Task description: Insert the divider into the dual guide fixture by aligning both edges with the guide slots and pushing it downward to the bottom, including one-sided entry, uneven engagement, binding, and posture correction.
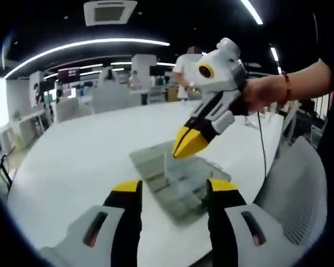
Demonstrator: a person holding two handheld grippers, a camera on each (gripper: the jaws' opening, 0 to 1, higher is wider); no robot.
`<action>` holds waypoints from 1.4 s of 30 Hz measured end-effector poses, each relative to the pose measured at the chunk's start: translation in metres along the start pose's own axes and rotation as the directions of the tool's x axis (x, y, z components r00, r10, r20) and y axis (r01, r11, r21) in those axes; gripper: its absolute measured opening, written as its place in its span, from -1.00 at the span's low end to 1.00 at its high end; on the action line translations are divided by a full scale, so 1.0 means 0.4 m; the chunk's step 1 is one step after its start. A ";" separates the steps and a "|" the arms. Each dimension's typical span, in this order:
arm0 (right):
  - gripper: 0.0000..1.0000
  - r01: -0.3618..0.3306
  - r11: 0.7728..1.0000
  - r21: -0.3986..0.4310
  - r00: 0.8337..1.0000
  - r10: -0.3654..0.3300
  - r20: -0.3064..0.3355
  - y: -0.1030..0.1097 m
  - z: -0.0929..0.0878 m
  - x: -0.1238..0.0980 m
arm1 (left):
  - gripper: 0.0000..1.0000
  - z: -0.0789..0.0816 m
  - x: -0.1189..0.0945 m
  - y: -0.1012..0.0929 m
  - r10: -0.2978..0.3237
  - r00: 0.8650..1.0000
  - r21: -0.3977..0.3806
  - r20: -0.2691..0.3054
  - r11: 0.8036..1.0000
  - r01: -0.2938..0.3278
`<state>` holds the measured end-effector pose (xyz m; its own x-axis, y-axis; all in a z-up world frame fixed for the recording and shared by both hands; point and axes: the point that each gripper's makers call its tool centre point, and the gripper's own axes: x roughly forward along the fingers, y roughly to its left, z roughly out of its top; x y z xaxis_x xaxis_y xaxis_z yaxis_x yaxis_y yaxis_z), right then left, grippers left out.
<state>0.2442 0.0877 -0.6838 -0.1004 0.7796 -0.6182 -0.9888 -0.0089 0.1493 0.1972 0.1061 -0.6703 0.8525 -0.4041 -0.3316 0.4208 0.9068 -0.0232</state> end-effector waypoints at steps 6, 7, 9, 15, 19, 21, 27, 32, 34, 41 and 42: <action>-1.00 -0.024 0.998 -0.054 0.999 0.023 -0.023 0.002 0.001 0.020 | 0.04 0.000 0.000 0.010 -0.014 1.000 0.004 0.025 1.000 0.014; -1.00 -0.031 0.998 -0.052 0.999 0.030 -0.025 0.002 0.000 0.024 | 0.05 -0.003 0.000 0.017 -0.011 1.000 0.007 0.022 1.000 0.011; -1.00 -0.049 0.996 -0.074 0.999 0.048 -0.013 0.007 0.005 0.028 | 0.08 -0.005 -0.001 0.025 -0.008 1.000 0.007 0.020 1.000 0.008; -1.00 -0.066 0.992 -0.107 0.998 0.067 0.000 0.003 0.009 0.035 | 0.37 -0.010 -0.007 0.033 0.007 1.000 -0.018 0.018 1.000 -0.007; -1.00 -0.073 0.985 -0.153 0.997 0.073 -0.005 0.003 0.008 0.040 | 0.51 -0.025 -0.020 0.040 0.025 1.000 -0.033 -0.008 0.999 -0.025; -1.00 -0.074 0.985 -0.159 0.997 0.074 -0.009 0.003 0.002 0.045 | 0.55 -0.029 -0.031 0.048 0.031 0.999 -0.050 -0.010 0.998 -0.032; -1.00 -0.080 0.983 -0.165 0.997 0.076 -0.027 0.002 -0.016 0.053 | 0.82 -0.050 -0.039 0.064 0.070 0.997 -0.050 -0.029 0.996 -0.071; -1.00 -0.078 0.982 -0.171 0.997 0.074 -0.027 0.001 -0.026 0.057 | 0.90 -0.055 -0.042 0.069 0.068 0.998 -0.077 -0.011 0.995 -0.069; -1.00 -0.081 0.982 -0.169 0.997 0.077 -0.031 0.001 -0.034 0.061 | 0.90 -0.056 -0.042 0.068 0.069 0.998 -0.072 -0.010 0.995 -0.070; -1.00 -0.082 0.980 -0.183 0.996 0.073 -0.053 -0.001 -0.056 0.065 | 0.87 -0.062 -0.047 0.067 0.078 0.997 -0.072 -0.020 0.994 -0.079; -1.00 -0.076 0.979 -0.190 0.996 0.067 -0.054 -0.002 -0.055 0.063 | 0.87 -0.063 -0.047 0.066 0.074 0.997 -0.075 -0.021 0.994 -0.076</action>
<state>0.2401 0.0937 -0.7165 -0.1720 0.7423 -0.6476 -0.9813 -0.1868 0.0464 0.1846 0.1407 -0.6884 0.8747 -0.3331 -0.3520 0.3309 0.9412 -0.0684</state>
